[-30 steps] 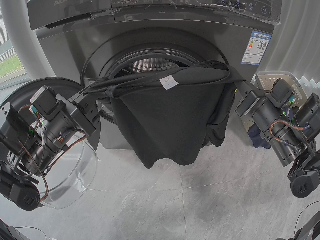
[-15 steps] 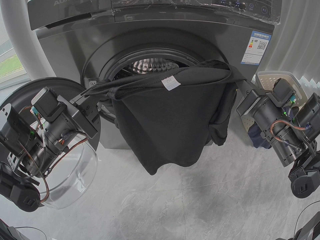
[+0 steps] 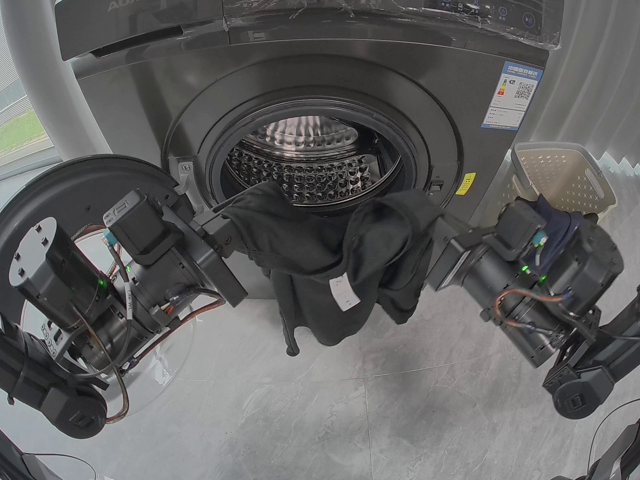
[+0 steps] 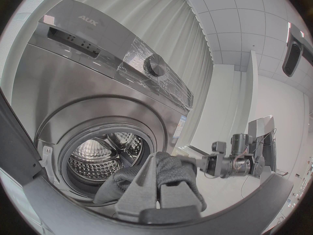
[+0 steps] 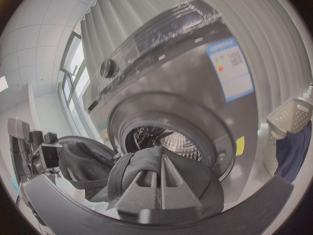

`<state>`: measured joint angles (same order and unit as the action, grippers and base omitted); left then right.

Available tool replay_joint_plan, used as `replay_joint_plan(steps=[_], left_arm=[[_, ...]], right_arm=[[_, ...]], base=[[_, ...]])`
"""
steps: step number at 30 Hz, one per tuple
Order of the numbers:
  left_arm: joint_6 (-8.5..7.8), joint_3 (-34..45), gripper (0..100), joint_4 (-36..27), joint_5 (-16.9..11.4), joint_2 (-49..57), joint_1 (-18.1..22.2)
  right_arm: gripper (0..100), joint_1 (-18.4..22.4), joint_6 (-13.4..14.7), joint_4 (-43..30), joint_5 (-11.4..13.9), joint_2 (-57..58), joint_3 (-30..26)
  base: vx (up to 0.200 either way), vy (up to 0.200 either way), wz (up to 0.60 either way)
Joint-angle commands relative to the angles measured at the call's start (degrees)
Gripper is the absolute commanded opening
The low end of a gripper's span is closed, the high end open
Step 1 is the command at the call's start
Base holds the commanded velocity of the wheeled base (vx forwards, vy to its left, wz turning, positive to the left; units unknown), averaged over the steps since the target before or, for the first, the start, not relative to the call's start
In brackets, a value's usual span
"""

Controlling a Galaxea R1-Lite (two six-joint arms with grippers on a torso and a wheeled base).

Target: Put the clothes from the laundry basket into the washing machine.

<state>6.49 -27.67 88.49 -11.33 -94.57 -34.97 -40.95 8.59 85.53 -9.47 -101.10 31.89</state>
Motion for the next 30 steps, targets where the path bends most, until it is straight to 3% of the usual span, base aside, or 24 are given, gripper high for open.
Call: replay_joint_plan(steps=[1,14,22,30], left_arm=[[-0.16,-1.5,0,0.1,0.5,-1.2,-0.3],[-0.07,-2.0,0,0.1,0.4,0.0,-0.6],[-0.07,-1.2,0,0.1,0.0,1.8,-0.8],[0.28,-0.8,0,0.1,-0.4,3.0,-1.6]], right_arm=[[100,-2.6,0.1,0.2,0.9,-8.8,-0.8],[100,-4.5,-1.0,0.4,3.3,-22.9,2.1],[100,-4.0,-3.0,0.6,4.3,-30.4,10.4],[100,-3.2,-3.1,0.5,4.5,-33.1,17.8]], base=[[0.0,0.0,0.0],[0.0,0.0,0.0],[0.0,0.0,0.0],[0.0,0.0,0.0]])
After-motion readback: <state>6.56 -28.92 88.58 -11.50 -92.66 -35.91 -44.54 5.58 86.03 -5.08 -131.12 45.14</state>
